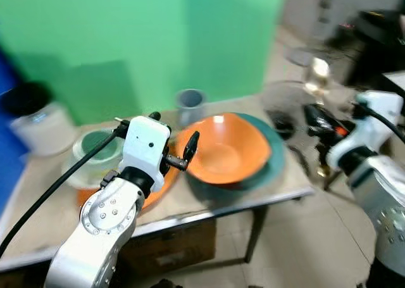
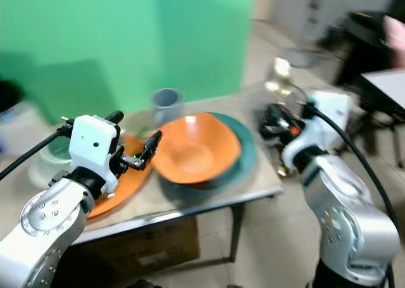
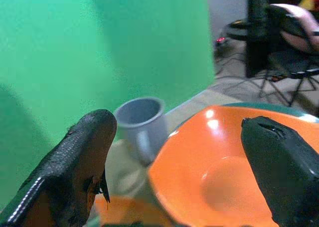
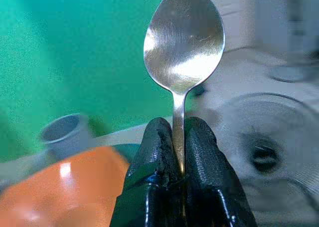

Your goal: Setting the table

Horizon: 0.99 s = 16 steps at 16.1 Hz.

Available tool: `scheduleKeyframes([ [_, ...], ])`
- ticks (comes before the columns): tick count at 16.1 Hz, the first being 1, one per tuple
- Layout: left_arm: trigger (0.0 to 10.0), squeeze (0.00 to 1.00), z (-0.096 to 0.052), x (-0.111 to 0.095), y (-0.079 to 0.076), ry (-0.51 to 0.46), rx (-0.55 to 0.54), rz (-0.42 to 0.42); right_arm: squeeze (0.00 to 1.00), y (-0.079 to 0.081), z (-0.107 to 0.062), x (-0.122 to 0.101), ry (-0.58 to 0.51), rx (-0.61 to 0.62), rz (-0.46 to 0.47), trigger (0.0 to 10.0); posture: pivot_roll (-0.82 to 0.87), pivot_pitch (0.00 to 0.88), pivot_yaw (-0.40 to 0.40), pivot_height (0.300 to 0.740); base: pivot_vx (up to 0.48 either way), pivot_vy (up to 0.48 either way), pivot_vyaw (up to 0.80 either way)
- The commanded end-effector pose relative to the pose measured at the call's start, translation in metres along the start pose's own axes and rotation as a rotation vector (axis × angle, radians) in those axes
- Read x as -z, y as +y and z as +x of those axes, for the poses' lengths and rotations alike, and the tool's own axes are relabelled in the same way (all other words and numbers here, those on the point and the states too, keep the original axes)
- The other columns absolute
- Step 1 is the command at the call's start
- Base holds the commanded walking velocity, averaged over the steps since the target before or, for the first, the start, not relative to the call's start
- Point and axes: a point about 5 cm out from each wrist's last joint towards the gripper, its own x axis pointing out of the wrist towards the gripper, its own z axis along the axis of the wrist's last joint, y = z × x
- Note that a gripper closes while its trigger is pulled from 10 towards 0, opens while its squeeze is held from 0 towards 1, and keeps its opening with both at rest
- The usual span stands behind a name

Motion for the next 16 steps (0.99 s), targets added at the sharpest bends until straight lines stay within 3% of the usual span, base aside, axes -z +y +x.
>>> scheduleKeyframes([
  [1, 10.0, 0.0, -0.002, 0.004, 0.001, 0.01, -0.026, 0.02, 0.0, -0.001, -0.004, -0.007, -0.055, 0.027, -0.003, 10.0, -0.11, 0.0, 0.089, 0.74, 0.0, 0.0, -0.79],
  [8, 10.0, 0.0, -0.004, -0.007, 0.009, -0.054, -0.13, 0.019, 0.0, -0.008, -0.009, 0.0, -0.068, 0.073, -0.04, 10.0, -0.1, 0.0, 0.072, 0.74, 0.0, 0.0, -0.79],
  [12, 10.0, 0.0, -0.006, 0.004, 0.011, -0.008, -0.173, 0.059, 0.0, -0.007, -0.004, 0.006, -0.04, 0.102, -0.051, 10.0, -0.1, 0.0, 0.071, 0.74, 0.0, 0.0, -0.79],
  [14, 10.0, 0.0, -0.008, 0.012, 0.022, -0.002, -0.276, 0.07, 0.0, 0.004, 0.004, 0.024, 0.071, 0.088, -0.113, 10.0, -0.11, 0.0, 0.071, 0.74, 0.0, 0.0, -0.79],
  [16, 10.0, 0.0, -0.009, 0.013, 0.029, -0.003, -0.3, 0.069, 0.0, 0.006, 0.007, 0.03, 0.095, 0.098, -0.133, 10.0, -0.11, 0.0, 0.067, 0.74, 0.0, 0.0, -0.79],
])
